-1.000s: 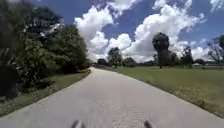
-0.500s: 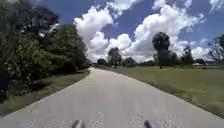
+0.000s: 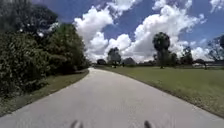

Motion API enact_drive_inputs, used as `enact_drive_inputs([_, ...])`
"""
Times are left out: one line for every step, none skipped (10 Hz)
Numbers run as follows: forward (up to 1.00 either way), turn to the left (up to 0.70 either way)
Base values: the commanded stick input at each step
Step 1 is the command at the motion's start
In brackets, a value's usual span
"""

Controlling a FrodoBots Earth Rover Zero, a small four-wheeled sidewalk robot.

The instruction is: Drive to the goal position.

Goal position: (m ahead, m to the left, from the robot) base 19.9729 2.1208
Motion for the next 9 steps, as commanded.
enact_drive_inputs([0.50, 0.00])
enact_drive_inputs([0.50, 0.00])
enact_drive_inputs([0.50, 0.00])
enact_drive_inputs([0.50, 0.03])
enact_drive_inputs([0.50, 0.07])
enact_drive_inputs([0.50, 0.11])
enact_drive_inputs([0.50, 0.15])
enact_drive_inputs([0.50, 0.20])
enact_drive_inputs([0.50, 0.24])
